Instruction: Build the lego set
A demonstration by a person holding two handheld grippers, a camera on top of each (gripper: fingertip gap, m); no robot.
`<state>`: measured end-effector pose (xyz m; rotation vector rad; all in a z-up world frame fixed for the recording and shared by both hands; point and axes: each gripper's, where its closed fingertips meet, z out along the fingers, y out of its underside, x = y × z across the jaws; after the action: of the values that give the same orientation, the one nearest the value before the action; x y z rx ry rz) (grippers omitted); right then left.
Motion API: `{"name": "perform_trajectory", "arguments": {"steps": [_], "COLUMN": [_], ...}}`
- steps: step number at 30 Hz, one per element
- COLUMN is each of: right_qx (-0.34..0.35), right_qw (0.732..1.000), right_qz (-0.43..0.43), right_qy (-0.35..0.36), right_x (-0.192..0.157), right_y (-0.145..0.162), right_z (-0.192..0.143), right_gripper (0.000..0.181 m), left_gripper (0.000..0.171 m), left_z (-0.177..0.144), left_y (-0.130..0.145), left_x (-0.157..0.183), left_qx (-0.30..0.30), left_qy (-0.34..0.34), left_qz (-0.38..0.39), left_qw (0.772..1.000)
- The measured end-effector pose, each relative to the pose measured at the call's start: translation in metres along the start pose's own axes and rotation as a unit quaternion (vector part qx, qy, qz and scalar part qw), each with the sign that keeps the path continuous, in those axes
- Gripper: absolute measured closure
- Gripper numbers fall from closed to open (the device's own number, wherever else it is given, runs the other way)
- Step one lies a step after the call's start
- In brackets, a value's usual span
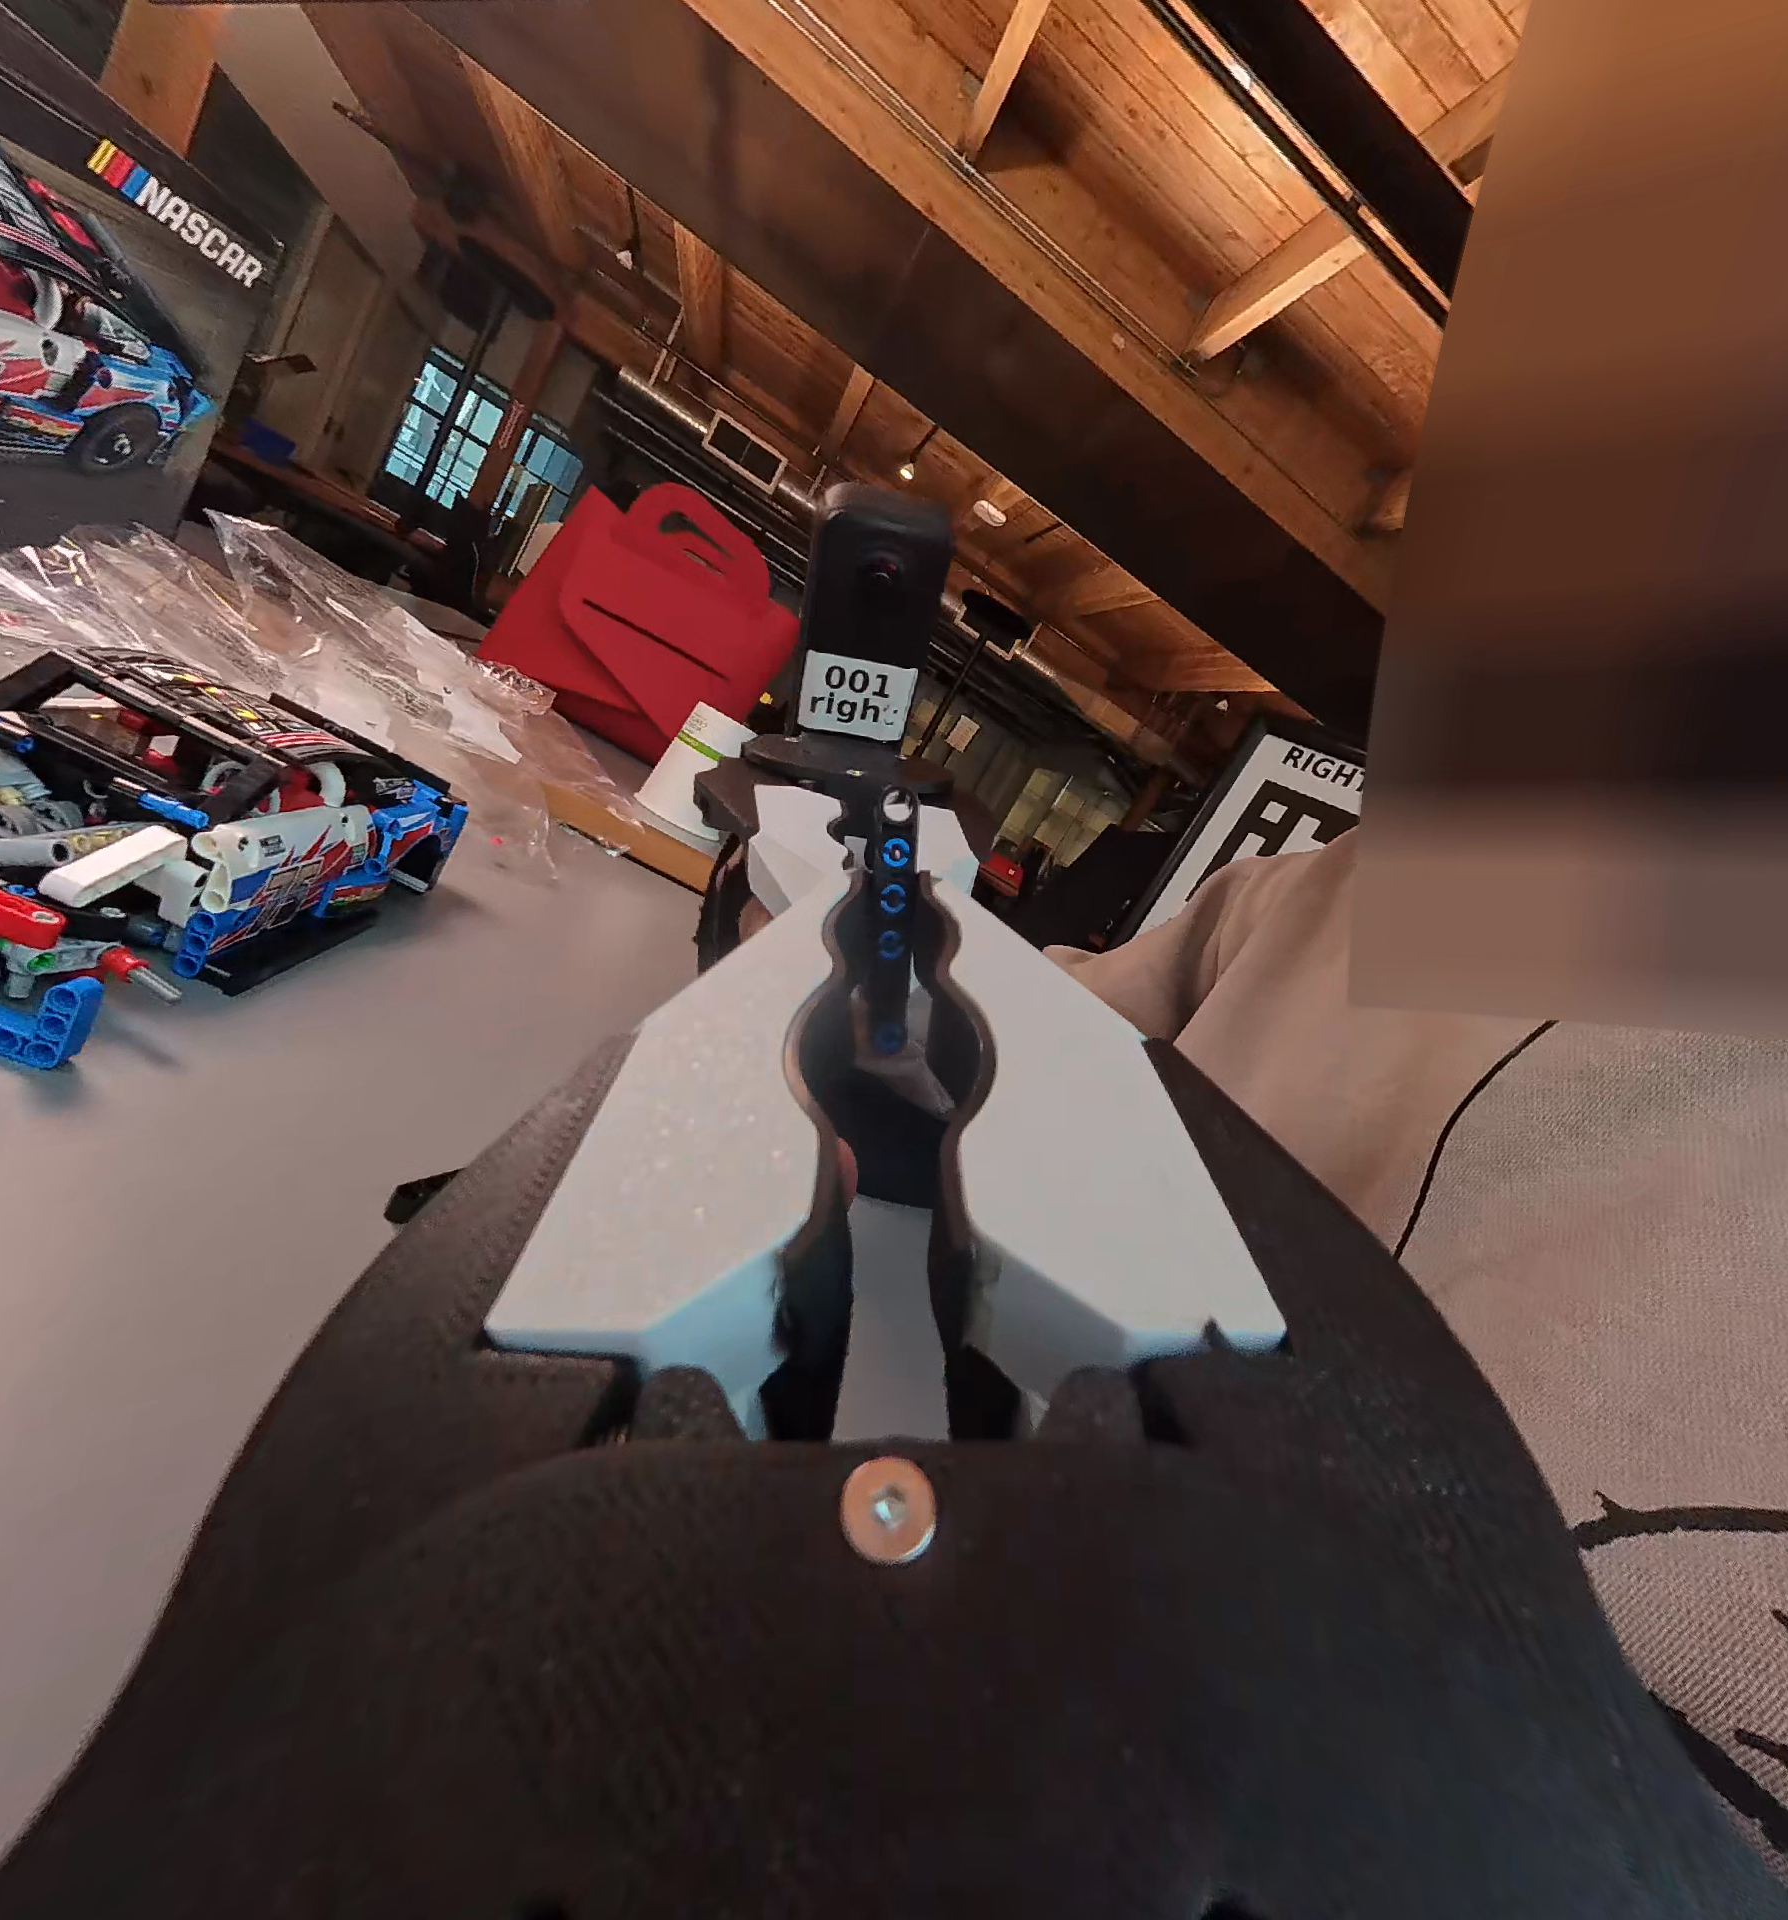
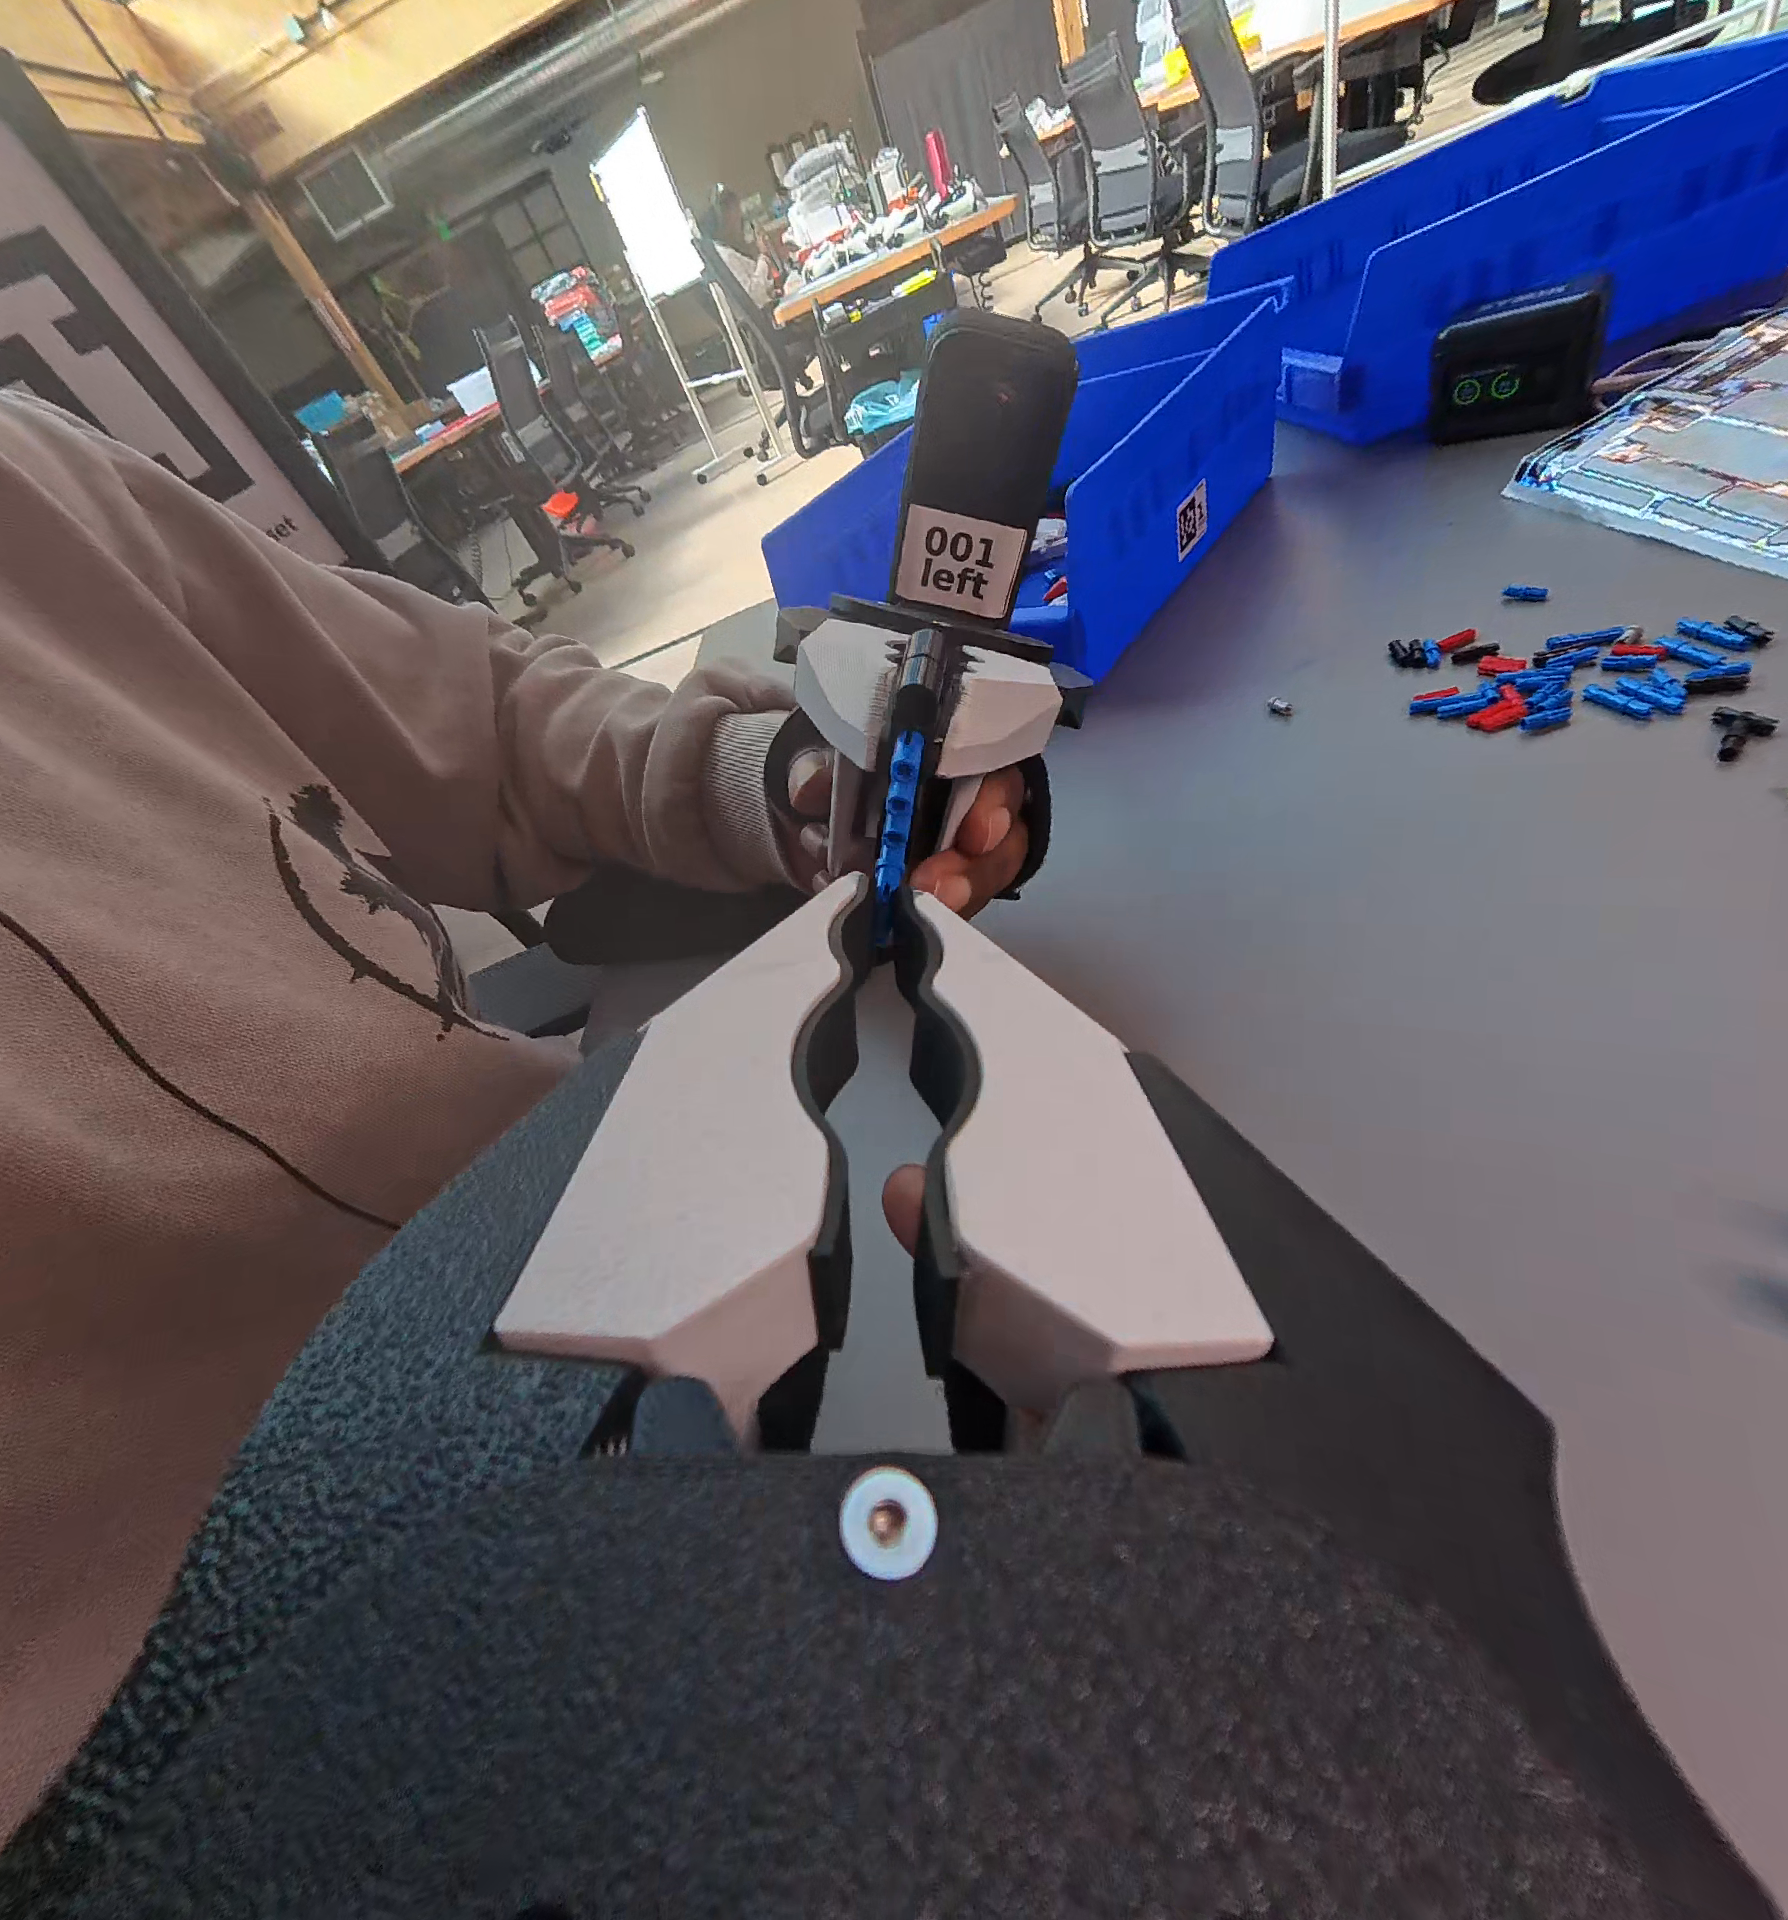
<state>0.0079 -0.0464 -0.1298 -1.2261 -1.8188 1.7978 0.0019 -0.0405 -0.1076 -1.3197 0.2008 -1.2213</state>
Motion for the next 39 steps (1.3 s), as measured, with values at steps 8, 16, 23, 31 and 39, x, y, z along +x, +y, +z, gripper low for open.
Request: {"name": "perform_trajectory", "arguments": {"steps": [8, 16, 23, 31, 39], "right_qx": [0.052, 0.103, 0.118, -0.050, -0.254], "right_qw": [0.982, 0.983, 0.990, 0.992, 0.944], "right_qz": [0.156, 0.143, 0.055, -0.117, -0.192], "right_qy": [-0.092, -0.044, 0.049, 0.020, -0.083], "right_x": [-0.008, 0.009, 0.030, 0.003, -0.029], "right_y": [-0.004, -0.019, -0.030, 0.019, 0.101], "right_z": [0.002, -0.004, -0.025, -0.003, 0.007], "right_gripper": [0.181, 0.181, 0.181, 0.177, 0.171], "left_gripper": [0.165, 0.166, 0.166, 0.167, 0.167], "left_z": [0.002, 0.010, 0.006, -0.020, -0.046], "left_y": [-0.005, 0.011, -0.007, -0.024, -0.033], "left_x": [0.007, 0.004, -0.014, -0.041, -0.057], "left_qx": [0.002, -0.035, 0.007, 0.057, 0.086], "left_qy": [0.013, -0.005, -0.046, -0.126, -0.175], "left_qz": [0.027, 0.054, 0.045, 0.008, -0.008], "left_qw": [1.000, 0.998, 0.998, 0.990, 0.981]}}
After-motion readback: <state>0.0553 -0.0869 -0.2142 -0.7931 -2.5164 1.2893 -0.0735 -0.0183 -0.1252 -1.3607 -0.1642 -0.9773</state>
